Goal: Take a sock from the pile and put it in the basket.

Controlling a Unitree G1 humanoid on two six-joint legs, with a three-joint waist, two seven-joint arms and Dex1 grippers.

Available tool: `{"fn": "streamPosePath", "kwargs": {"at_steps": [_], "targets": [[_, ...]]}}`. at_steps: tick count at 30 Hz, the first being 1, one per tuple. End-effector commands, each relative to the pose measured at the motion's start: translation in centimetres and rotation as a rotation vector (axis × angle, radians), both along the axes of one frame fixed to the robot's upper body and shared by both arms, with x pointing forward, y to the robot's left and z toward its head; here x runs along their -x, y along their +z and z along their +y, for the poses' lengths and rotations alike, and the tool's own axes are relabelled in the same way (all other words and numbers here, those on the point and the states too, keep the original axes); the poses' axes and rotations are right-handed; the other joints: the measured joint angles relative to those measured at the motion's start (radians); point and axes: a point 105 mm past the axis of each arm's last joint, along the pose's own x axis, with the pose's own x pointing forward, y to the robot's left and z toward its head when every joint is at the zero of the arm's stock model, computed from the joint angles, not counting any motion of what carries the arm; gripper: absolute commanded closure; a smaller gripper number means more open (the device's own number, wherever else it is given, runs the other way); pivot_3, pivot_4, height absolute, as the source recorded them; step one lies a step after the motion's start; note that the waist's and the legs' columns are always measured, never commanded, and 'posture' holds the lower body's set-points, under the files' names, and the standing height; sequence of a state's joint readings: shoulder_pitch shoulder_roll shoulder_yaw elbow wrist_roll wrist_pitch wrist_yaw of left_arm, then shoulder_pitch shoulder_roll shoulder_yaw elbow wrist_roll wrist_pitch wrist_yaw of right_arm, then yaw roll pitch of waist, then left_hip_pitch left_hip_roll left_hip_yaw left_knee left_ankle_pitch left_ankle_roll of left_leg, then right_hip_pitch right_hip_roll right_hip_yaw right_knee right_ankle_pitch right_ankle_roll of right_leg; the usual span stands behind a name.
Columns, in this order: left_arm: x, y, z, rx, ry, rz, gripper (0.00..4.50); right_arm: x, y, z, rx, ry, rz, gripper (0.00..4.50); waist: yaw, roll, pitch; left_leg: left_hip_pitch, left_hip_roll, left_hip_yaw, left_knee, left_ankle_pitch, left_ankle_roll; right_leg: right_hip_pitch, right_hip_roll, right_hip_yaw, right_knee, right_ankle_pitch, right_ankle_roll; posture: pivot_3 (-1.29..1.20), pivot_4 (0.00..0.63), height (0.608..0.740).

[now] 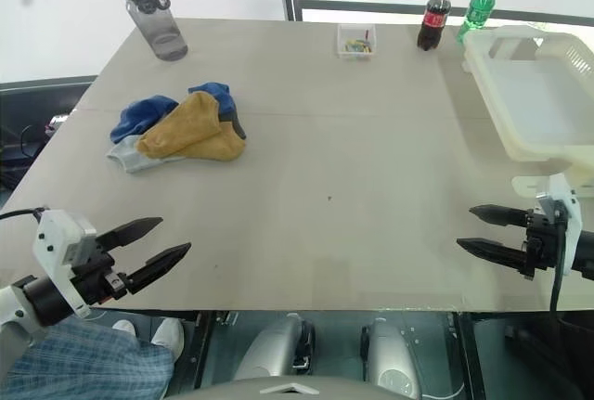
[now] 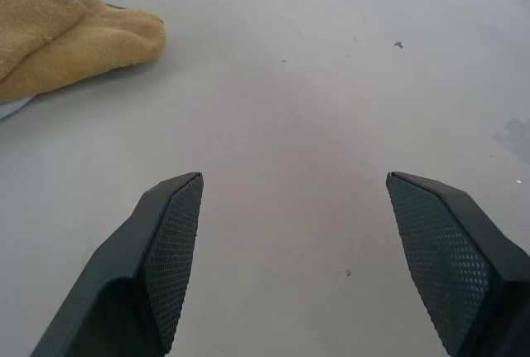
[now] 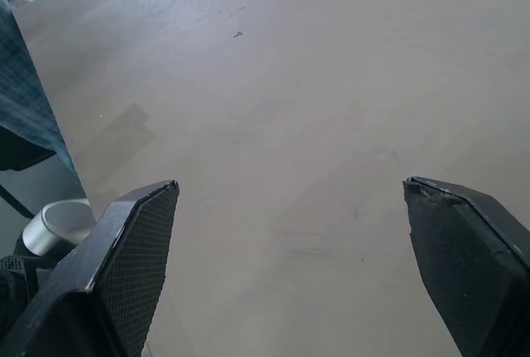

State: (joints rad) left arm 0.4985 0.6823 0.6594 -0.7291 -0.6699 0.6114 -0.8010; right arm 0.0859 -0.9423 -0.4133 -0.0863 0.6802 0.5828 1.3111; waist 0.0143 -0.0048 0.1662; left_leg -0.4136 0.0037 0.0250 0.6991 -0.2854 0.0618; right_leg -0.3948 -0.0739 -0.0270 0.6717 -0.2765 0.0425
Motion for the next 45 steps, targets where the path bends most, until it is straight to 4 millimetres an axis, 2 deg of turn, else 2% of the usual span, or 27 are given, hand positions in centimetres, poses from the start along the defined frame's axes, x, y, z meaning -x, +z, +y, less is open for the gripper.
{"fn": "streamPosePath", "kwargs": {"at_steps": [1,4,28,32,40,43,45], "targets": [[0.4,1.4,-0.4,-0.02,-0.032,-0.054,0.7,-0.4,1.4,0.0,0.005,0.013,-0.07,0.02,0.0,0.0,0.0,0.0,0.0,0.0,0.0,0.0,0.0,0.0,0.0,0.0,0.0,0.0,0.0,0.0,0.15,0.74],[0.3,1.7,-0.1,-0.02,-0.03,-0.06,0.7,-0.9,1.3,0.6,0.005,0.017,-0.083,0.02,-0.001,0.0,0.0,0.0,0.0,0.0,0.0,0.0,0.0,0.0,0.0,0.0,0.0,0.0,0.0,0.0,0.15,0.74],[-0.5,1.4,-0.1,-0.026,-0.071,-0.058,0.7,-0.6,1.6,0.6,0.003,0.02,-0.144,0.02,0.0,0.001,0.0,0.0,0.0,0.0,0.0,0.0,-0.001,0.001,0.001,0.0,-0.001,0.0,0.0,0.0,0.15,0.74],[-0.6,1.6,-0.1,-0.023,-0.077,-0.069,0.7,-1.3,2.4,2.7,0.011,0.046,-0.18,0.02,-0.001,0.001,-0.001,0.0,0.0,0.0,0.0,0.0,-0.001,0.001,0.001,0.0,-0.001,0.0,0.0,0.0,0.15,0.74],[-0.9,2.6,0.2,0.001,-0.093,-0.1,0.7,-4.4,4.2,10.4,0.039,0.15,-0.385,0.02,-0.004,0.002,-0.001,0.0,0.0,0.0,0.0,0.001,-0.002,0.0,0.001,0.0,-0.001,0.0,0.0,0.0,0.15,0.74],[-1.0,2.9,0.8,-0.006,-0.066,-0.121,0.7,-5.9,4.8,14.0,-0.018,0.183,-0.408,0.02,-0.005,0.002,-0.001,0.0,0.0,0.0,0.0,0.001,-0.002,0.0,0.001,0.0,-0.001,0.0,0.0,0.0,0.15,0.74],[-1.2,3.0,1.2,-0.008,-0.039,-0.133,0.7,-6.2,4.9,16.3,-0.057,0.228,-0.411,0.02,-0.005,0.002,-0.001,0.0,0.0,0.0,0.0,0.001,-0.003,-0.001,0.001,0.0,-0.001,0.0,0.0,0.0,0.15,0.74]]}}
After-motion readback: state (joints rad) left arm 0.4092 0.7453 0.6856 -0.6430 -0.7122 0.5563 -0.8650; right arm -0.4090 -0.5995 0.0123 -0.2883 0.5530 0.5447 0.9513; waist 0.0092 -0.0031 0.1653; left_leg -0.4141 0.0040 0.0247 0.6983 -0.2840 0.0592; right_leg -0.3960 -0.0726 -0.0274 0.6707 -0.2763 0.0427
